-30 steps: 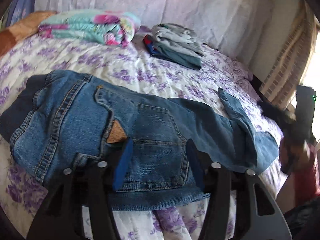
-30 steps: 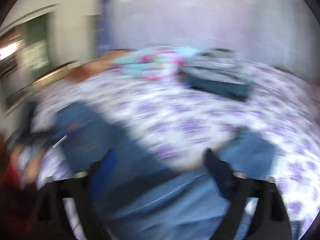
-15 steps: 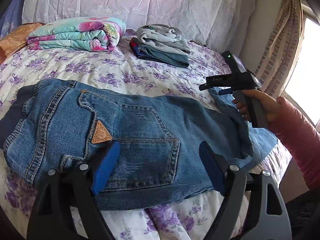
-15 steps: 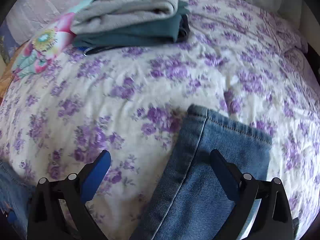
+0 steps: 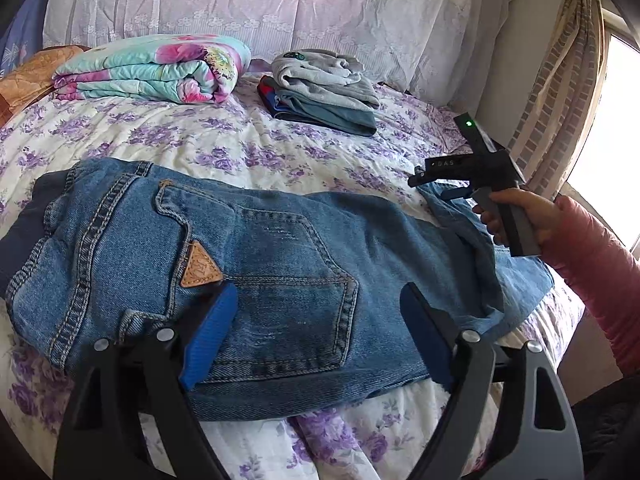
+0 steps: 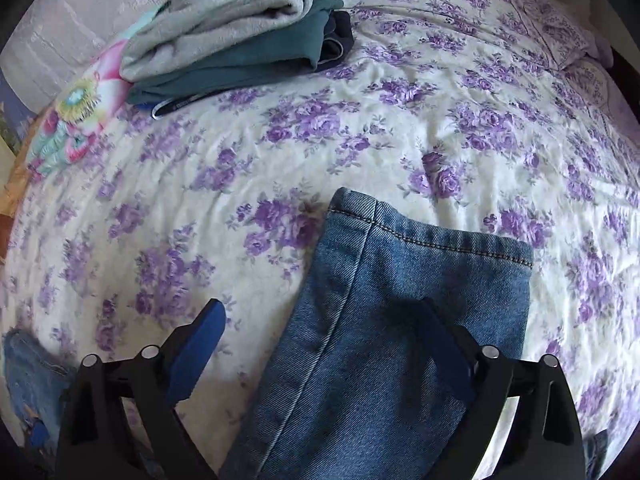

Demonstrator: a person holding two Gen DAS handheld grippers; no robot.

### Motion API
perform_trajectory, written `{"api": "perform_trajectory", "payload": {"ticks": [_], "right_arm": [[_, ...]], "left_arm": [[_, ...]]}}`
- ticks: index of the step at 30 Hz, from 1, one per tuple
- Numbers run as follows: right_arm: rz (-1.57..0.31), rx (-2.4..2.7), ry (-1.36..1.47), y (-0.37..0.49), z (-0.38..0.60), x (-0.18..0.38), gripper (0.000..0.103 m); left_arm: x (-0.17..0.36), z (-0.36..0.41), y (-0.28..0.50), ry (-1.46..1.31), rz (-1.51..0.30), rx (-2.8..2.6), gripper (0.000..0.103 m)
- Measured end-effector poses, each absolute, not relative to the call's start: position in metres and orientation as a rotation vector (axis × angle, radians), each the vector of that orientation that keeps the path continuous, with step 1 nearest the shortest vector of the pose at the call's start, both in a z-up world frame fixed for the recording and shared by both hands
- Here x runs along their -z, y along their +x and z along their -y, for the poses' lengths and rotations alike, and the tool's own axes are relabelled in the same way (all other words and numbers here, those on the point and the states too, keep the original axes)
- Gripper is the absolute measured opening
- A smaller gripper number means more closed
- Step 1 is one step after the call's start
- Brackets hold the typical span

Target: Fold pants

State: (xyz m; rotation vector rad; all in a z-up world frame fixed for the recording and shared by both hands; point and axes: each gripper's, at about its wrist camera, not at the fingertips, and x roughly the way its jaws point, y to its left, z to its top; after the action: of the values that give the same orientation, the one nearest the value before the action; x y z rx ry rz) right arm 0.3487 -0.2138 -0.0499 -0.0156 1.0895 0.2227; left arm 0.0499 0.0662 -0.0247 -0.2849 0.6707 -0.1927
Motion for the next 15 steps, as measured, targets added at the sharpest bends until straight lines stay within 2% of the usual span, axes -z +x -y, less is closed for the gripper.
{"api": "perform_trajectory", "payload": {"ticks": [1,2,3,5,11,15], "right_arm": [[-1.084,-0.212,-0.044,0.350,0.211,0.051,0.089],[-1.071,-0.200,-0.069,0.350,0.210,0.051,0.080],[-1.058,-0.189,-0.082,0.351,0.211,0.051,0.065],[-1.029,-0.169,-0.057,0.352,0.221,0.049,0.046],[-1.007,-0.261,0.066,0.344,0.246,0.042,0.022],[-0.977,-0.296,0.143,0.339,0.257,0.038,0.015]], "left_arm": [[0.025,-0.066,0.050,-0.285,-0.671,0.193,0.081],[0.025,-0.066,0.050,-0.285,-0.671,0.192,0.081],[0.025,-0.066,0.050,-0.284,-0.670,0.194,0.081],[0.024,-0.065,0.050,-0.283,-0.669,0.197,0.081],[0.024,-0.065,0.050,-0.281,-0.669,0.205,0.083],[0.024,-0.066,0.050,-0.283,-0.668,0.206,0.083]]}}
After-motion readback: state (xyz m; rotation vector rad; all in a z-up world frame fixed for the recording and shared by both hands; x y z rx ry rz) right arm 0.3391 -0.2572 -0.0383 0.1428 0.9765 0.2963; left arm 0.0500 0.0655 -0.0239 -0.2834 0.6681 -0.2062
